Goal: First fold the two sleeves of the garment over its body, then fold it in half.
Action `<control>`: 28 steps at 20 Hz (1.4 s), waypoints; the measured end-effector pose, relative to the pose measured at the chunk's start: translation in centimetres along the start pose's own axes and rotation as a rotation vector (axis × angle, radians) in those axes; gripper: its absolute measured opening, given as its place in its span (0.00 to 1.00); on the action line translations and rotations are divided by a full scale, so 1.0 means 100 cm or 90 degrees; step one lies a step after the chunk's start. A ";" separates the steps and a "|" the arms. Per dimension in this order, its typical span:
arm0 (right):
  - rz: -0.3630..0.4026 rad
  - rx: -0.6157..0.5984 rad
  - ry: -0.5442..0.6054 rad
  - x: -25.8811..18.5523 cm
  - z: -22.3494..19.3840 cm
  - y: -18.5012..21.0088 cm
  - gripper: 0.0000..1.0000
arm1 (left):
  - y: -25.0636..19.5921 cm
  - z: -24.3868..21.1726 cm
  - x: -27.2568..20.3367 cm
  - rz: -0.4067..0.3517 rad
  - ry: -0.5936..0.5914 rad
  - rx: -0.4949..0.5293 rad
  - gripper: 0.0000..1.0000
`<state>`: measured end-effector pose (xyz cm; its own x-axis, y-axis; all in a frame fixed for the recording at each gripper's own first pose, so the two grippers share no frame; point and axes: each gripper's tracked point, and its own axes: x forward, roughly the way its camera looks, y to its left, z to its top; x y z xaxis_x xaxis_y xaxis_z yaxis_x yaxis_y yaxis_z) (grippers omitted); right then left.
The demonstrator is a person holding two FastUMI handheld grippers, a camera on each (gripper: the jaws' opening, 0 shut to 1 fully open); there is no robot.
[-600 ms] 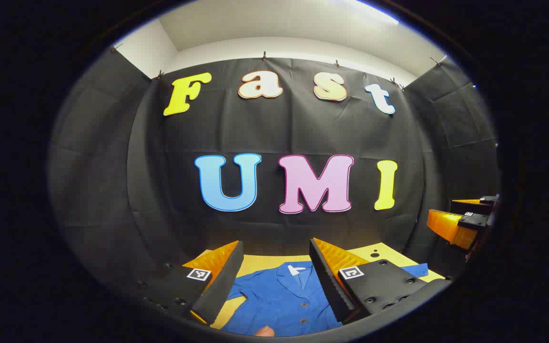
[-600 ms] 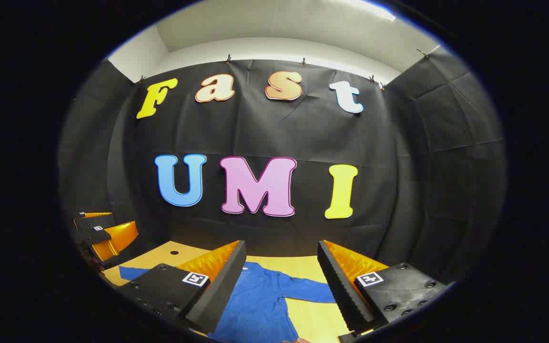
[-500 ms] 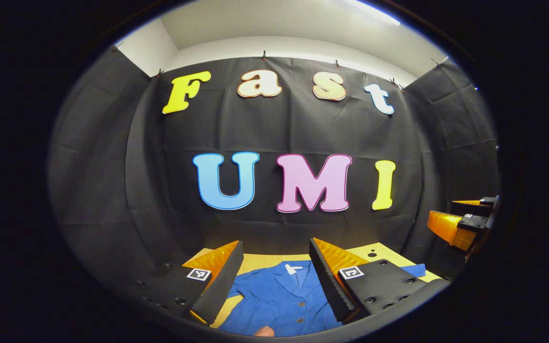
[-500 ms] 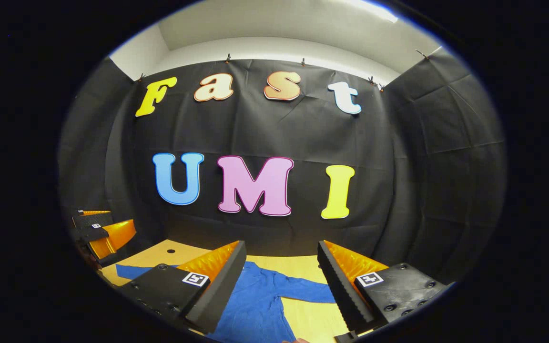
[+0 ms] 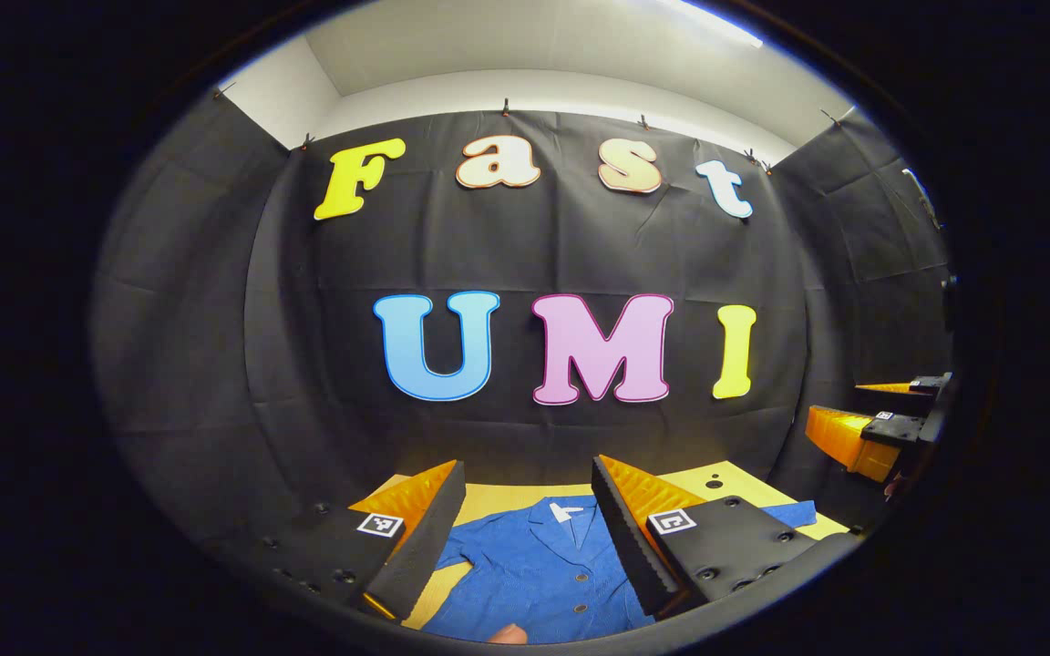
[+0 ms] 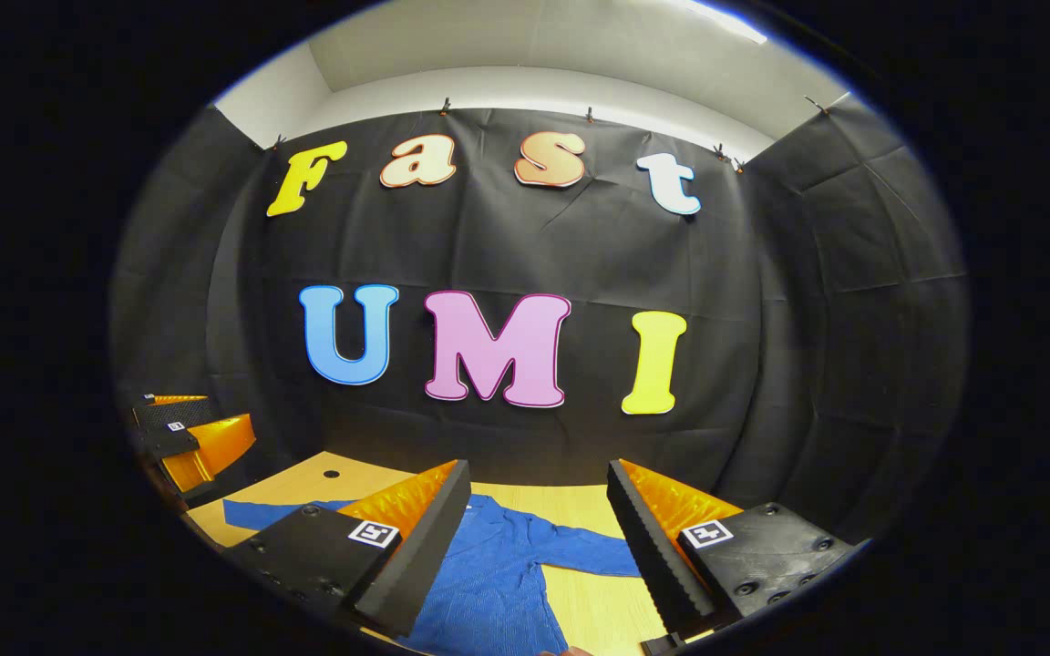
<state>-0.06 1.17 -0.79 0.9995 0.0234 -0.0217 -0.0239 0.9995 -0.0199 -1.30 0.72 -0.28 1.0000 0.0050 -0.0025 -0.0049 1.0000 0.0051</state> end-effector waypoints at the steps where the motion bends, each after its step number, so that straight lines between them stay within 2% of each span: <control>1: 0.000 0.000 0.000 0.000 0.000 0.001 0.96 | 0.001 0.000 0.000 0.001 0.000 0.001 0.80; 10: -0.005 -0.002 0.005 0.009 0.002 -0.003 0.96 | 0.004 0.003 0.006 0.002 -0.004 0.002 0.80; 14: -0.030 -0.008 0.012 0.027 0.008 -0.031 0.96 | 0.008 -0.002 0.008 -0.005 0.002 -0.002 0.80; 16: -0.035 -0.013 0.039 0.043 0.005 -0.051 0.96 | 0.012 -0.006 0.011 -0.011 0.005 -0.005 0.80; 18: -0.048 0.015 0.058 0.056 0.005 -0.076 0.96 | 0.015 -0.010 0.013 -0.015 0.008 -0.007 0.80; 19: -0.059 0.042 0.078 0.065 0.007 -0.091 0.96 | 0.017 -0.013 0.015 -0.014 0.011 -0.008 0.80; 22: -0.076 0.059 0.140 0.084 -0.010 -0.123 0.96 | 0.025 -0.019 0.016 -0.004 0.022 -0.017 0.80; 24: -0.075 0.041 0.209 0.100 -0.039 -0.146 0.96 | 0.028 -0.023 0.018 -0.001 0.025 -0.020 0.80; 28: -0.085 0.060 0.365 0.127 -0.107 -0.193 0.97 | 0.040 -0.033 0.024 0.033 0.045 -0.024 0.80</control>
<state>12.82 -18.01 -11.33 0.8222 -0.0918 -0.5617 0.1300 0.9911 0.0282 1.07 4.70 -3.57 0.9957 0.0551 -0.0742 -0.0575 0.9979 -0.0309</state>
